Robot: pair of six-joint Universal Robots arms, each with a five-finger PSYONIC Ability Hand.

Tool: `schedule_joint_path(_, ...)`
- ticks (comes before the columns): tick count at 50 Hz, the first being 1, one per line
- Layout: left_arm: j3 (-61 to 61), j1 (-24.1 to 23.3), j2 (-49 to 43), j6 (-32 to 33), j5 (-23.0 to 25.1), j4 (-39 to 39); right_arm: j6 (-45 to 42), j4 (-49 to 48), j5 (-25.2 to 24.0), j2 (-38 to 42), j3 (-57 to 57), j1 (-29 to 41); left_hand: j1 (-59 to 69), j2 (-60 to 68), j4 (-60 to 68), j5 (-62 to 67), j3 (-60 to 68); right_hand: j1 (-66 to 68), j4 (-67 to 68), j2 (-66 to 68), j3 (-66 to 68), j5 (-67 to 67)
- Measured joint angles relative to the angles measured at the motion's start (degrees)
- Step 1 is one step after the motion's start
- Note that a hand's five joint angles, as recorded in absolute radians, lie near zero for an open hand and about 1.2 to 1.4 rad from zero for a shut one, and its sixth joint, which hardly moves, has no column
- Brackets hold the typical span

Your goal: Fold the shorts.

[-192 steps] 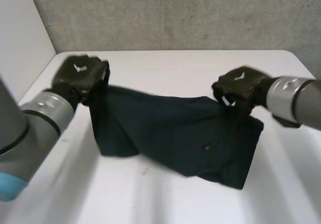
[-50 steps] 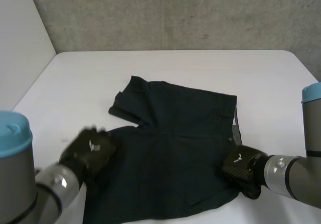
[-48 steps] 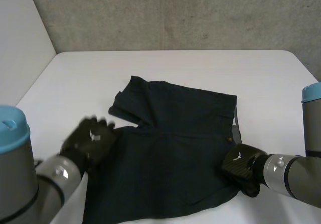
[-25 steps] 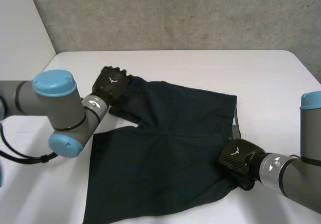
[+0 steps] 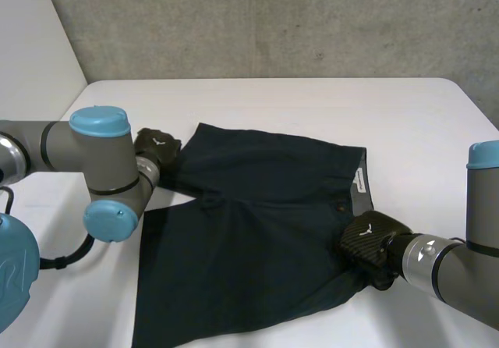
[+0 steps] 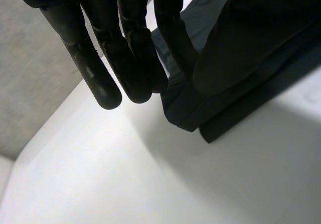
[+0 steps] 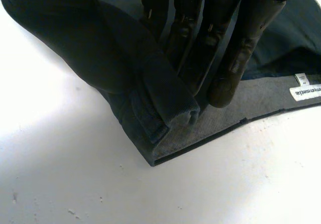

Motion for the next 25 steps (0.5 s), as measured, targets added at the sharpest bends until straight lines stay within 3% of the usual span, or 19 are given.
schedule_joint_path(4,-0.1,-0.2,0.3,0.0,-2.9,0.2,0.0,-0.1,0.0,0.0,0.2,0.2,0.0,0.1,0.0,0.0,0.2,0.0,0.0,0.0,0.0,0.0)
schedule_joint_path(10,-0.2,-0.3,0.0,0.0,-3.4,0.2,0.5,-0.2,0.0,0.1,0.2,0.3,-2.2,-3.9,-4.3,-2.2,-3.7,0.0,0.0,0.0,0.0,0.0)
schedule_joint_path(11,-0.2,-0.4,-0.1,0.0,-3.2,0.1,1.0,-0.2,0.0,0.1,0.2,0.3,-30.3,-31.4,-30.9,-27.7,-30.7,0.0,0.0,0.0,0.0,0.0)
schedule_joint_path(14,-0.4,-0.6,0.0,-0.1,-3.0,0.0,1.5,-0.3,0.0,0.1,0.2,0.4,-38.9,-40.0,-39.9,-36.7,-38.7,0.0,0.0,0.0,0.0,0.0)
schedule_joint_path(15,-0.4,-0.6,0.2,-0.1,-2.9,0.0,1.8,-0.4,0.0,0.1,0.2,0.4,-45.7,-48.0,-48.8,-45.9,-47.3,0.0,0.0,0.0,0.0,0.0)
schedule_joint_path(17,-0.8,-0.7,1.2,-0.1,-2.8,-0.2,2.7,-0.7,-0.1,0.1,0.1,0.5,-48.9,-53.0,-53.7,-51.1,-52.6,0.0,0.0,0.0,0.0,0.0)
schedule_joint_path(25,-7.0,-0.4,12.1,-1.2,-2.8,-0.6,8.0,-2.5,-0.6,0.8,-1.4,0.7,-48.9,-53.2,-53.9,-51.3,-52.8,0.0,0.0,0.0,0.0,0.0)
